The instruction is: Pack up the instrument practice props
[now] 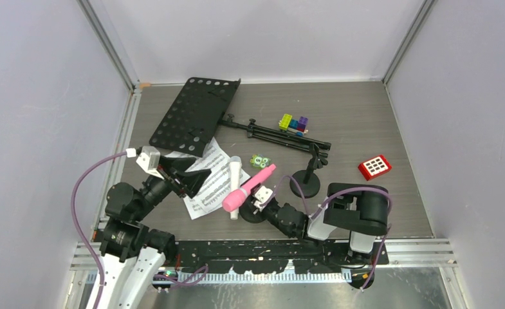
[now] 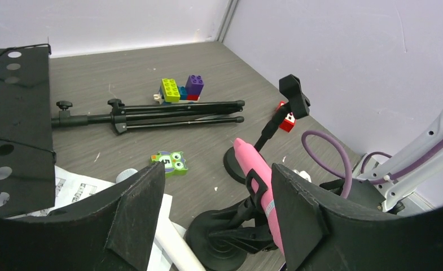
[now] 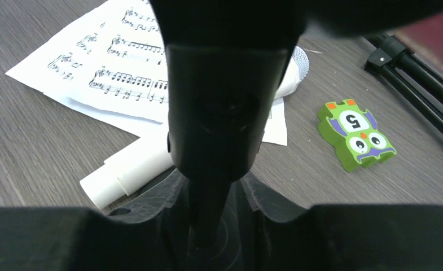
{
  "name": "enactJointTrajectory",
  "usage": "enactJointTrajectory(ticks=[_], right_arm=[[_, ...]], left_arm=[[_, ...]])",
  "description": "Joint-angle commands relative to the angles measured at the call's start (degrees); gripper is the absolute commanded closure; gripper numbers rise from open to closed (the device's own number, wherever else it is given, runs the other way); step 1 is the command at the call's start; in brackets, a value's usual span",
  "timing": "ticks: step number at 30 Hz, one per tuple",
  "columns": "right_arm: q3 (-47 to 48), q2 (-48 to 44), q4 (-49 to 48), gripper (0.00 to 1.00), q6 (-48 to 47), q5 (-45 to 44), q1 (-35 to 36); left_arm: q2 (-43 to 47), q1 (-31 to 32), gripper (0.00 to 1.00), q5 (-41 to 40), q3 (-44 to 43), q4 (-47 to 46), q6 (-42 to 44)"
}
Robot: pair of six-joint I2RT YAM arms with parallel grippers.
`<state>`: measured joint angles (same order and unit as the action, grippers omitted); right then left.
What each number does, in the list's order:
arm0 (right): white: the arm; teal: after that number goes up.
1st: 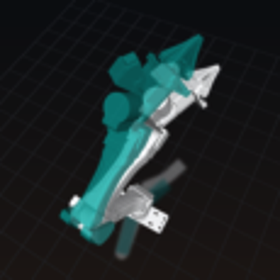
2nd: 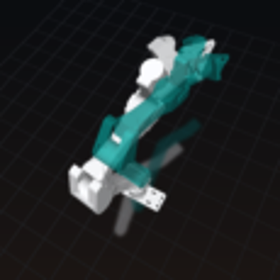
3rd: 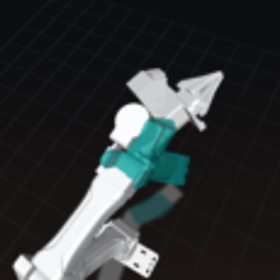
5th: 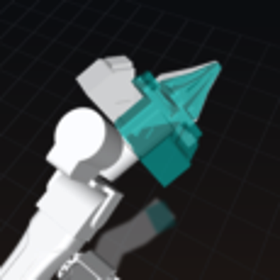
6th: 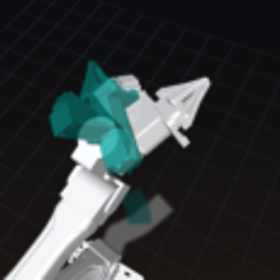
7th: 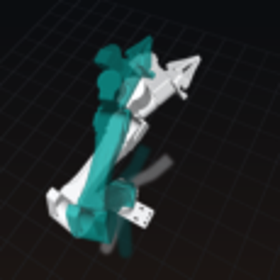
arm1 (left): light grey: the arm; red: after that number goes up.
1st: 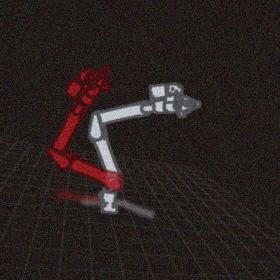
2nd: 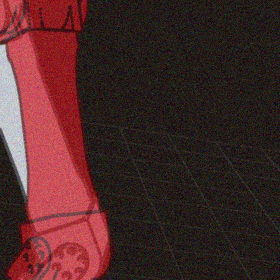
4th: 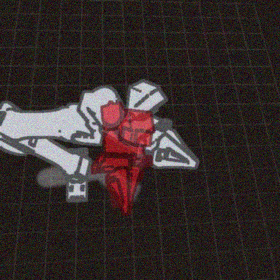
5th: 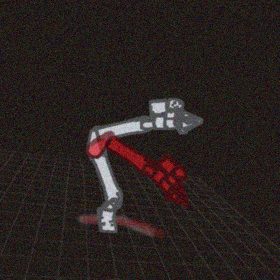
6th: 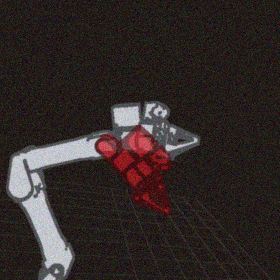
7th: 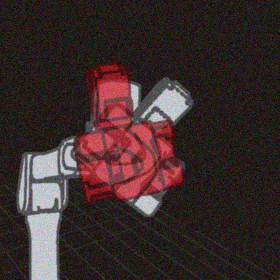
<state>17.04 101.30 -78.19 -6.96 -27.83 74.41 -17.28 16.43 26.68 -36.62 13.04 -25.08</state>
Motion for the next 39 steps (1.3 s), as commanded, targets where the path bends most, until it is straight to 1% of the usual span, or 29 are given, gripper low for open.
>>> enactJointTrajectory(ticks=[1, 2, 7, 12, 15, 17, 19, 23, 28, 30, 33, 36, 39], right_arm=[[2.9, 0.7, -4.3, 0.66, -1.0, -0.8, 0.1], [3.2, 0.8, -4.3, 0.69, -1.0, -0.4, 0.1], [5.0, 1.6, -4.3, 0.98, -0.8, 0.7, 0.1], [6.2, 1.5, -4.4, 0.99, 0.6, -1.3, 0.1], [6.1, -0.4, -4.3, 0.99, 3.2, -6.6, 0.0], [6.1, -2.7, -4.3, 0.99, 7.3, -12.0, 0.1], [6.1, -5.5, -4.2, 0.99, 9.8, -14.7, 0.1], [7.5, -9.6, -3.8, 1.00, 11.7, -16.2, 0.1], [10.3, -15.7, -0.7, 1.00, 12.6, -18.6, 0.2], [11.7, -18.4, 2.1, 0.99, 13.8, -18.8, 0.3], [15.4, -22.9, 11.7, 1.00, 17.1, -19.6, 0.4], [20.3, -26.2, 22.5, 0.99, 19.9, -18.5, 0.5], [24.4, -28.5, 29.0, 0.99, 21.0, -17.0, 0.4]], left_arm=[[0.5, -0.3, 0.29, 1.2, 1.1, -4.8, -0.6], [0.8, -0.3, 0.29, 1.1, 1.4, -4.7, -0.8], [2.4, -0.3, 0.27, 0.9, 2.6, -4.3, -1.8], [3.9, -0.3, 0.21, 0.1, 3.4, -3.4, -1.8], [6.6, -0.3, 0.16, -3.1, 4.1, -3.0, -1.8], [8.8, -0.3, 0.12, -5.2, 4.9, -4.0, -2.1], [10.9, -0.3, 0.10, -6.9, 5.9, -6.1, -2.5], [11.7, -0.2, 0.08, -6.1, 8.0, -15.4, -5.2], [3.6, -0.3, 0.07, -2.5, 7.2, -28.2, -8.9], [0.1, -0.2, 0.06, -1.0, 7.6, -36.5, -10.3], [-4.8, -0.3, 0.06, 2.8, 8.3, -47.5, -11.3], [-10.4, -0.1, 0.06, 9.0, 7.5, -57.4, -10.1], [-15.7, 1.0, 0.05, 15.0, 5.5, -64.2, -8.8]])
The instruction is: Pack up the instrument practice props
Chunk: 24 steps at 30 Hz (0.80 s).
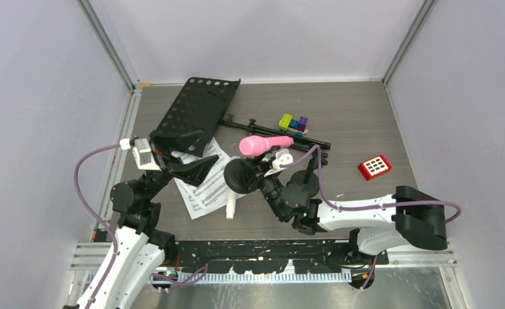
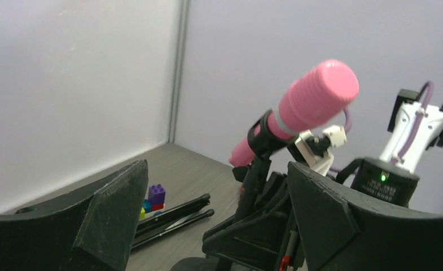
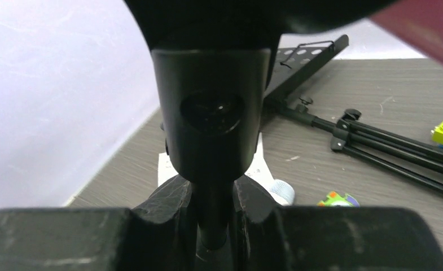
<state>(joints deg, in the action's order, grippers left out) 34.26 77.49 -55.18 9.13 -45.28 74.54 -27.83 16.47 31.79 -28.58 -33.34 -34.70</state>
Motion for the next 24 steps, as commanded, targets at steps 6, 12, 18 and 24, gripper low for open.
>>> enactJointTrajectory(ticks=[6, 12, 18, 24], right_arm=[[13.7, -7.2, 19.5, 1.00, 8.1, 3.7, 0.3], [14.9, -8.3, 23.8, 1.00, 12.2, 7.3, 0.3], [15.0, -10.4, 26.2, 1.00, 15.7, 10.1, 0.4], [15.3, -11.9, 28.4, 1.00, 17.0, 11.5, 0.5]], left_arm=[[-14.2, 8.7, 0.05, 10.7, -8.1, -19.7, 8.3], [-21.6, 16.6, 0.05, 8.8, -13.3, -19.7, 15.2], [-26.4, 19.2, 0.08, 8.0, -16.3, -20.0, 16.8], [-29.4, 21.5, 0.22, 7.4, -18.0, -20.7, 17.2]])
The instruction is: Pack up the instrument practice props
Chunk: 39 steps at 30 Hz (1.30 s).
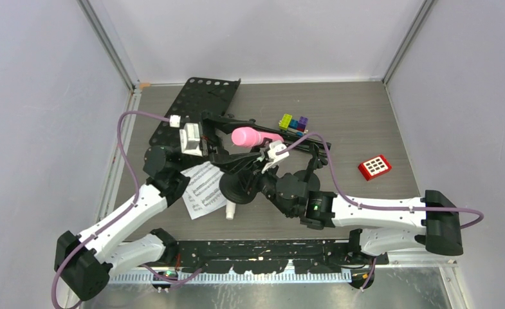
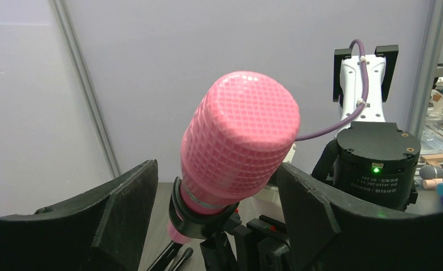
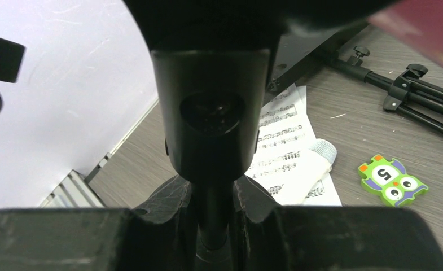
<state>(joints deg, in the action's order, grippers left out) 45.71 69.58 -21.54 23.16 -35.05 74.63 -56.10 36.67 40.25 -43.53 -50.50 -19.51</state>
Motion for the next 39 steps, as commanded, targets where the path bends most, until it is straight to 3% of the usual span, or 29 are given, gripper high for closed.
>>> enactJointTrajectory(ticks=[1, 8, 12, 17, 22, 33, 39], right_arm=[[4.0, -4.1, -4.9, 0.99, 3.3, 1.6, 0.4], [3.5, -4.7, -3.7, 0.99, 4.7, 2.7, 0.6], [3.0, -4.8, -3.8, 0.99, 5.5, 3.2, 0.6], [2.5, -5.5, -4.3, 0.99, 6.0, 3.2, 0.7], [1.1, -7.6, -4.4, 0.99, 5.0, 4.2, 0.7], [-7.2, -11.1, -4.8, 0.99, 7.0, -12.5, -0.1], [-8.7, -10.1, -4.9, 1.00, 16.3, -11.9, -4.1]], left_arm=[[-1.5, 1.6, 0.24, -1.1, -3.4, -3.6, 2.1], [-3.2, 3.1, 0.25, -2.2, -4.9, -4.8, 2.3], [-4.2, 4.0, 0.33, -2.2, -5.9, -5.1, 2.3], [-5.2, 4.4, 0.55, -1.7, -6.3, -5.1, 2.1], [-6.1, 4.9, 0.98, -0.9, -6.2, -5.1, 2.0], [-4.4, 6.8, 1.00, -2.1, -5.8, -5.1, 2.5], [-2.2, 7.5, 1.00, -3.7, -4.7, -4.7, 3.5]])
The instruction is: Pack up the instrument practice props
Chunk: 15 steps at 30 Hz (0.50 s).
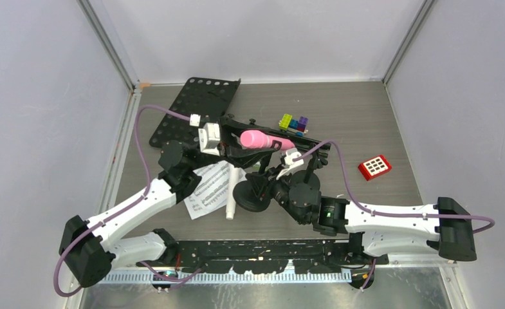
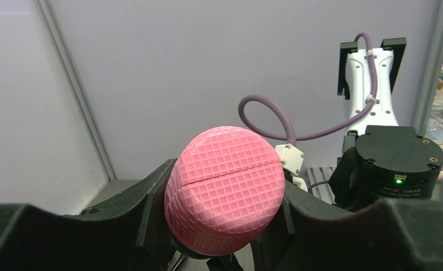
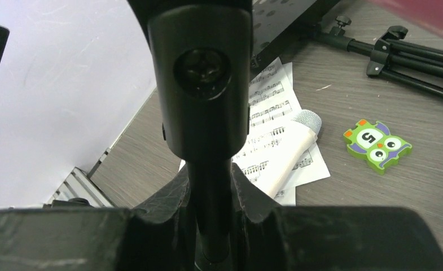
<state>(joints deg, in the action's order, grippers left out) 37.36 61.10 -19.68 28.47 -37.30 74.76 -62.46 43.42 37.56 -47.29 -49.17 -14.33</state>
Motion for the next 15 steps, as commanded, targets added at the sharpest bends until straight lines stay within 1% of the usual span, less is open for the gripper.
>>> enactJointTrajectory(ticks=[1, 9, 12, 15], right_arm=[[-0.5, -1.3, -6.7, 1.00, 11.4, -10.1, -4.5], [-2.8, 1.5, -5.5, 0.99, 12.4, -12.0, -5.6], [-3.2, 3.9, -4.8, 1.00, 9.4, -11.7, -5.6], [-5.3, 7.5, -9.3, 0.99, 2.6, -9.8, -5.6]], left_arm=[[4.7, 0.7, 1.00, -1.1, -1.0, -5.6, -1.5], [8.8, 0.7, 1.00, -2.2, -1.8, -1.2, 1.0], [9.9, 0.8, 1.00, -2.4, -2.6, 0.8, 1.9], [11.0, 0.7, 1.00, -3.8, -3.5, 2.7, 3.0]])
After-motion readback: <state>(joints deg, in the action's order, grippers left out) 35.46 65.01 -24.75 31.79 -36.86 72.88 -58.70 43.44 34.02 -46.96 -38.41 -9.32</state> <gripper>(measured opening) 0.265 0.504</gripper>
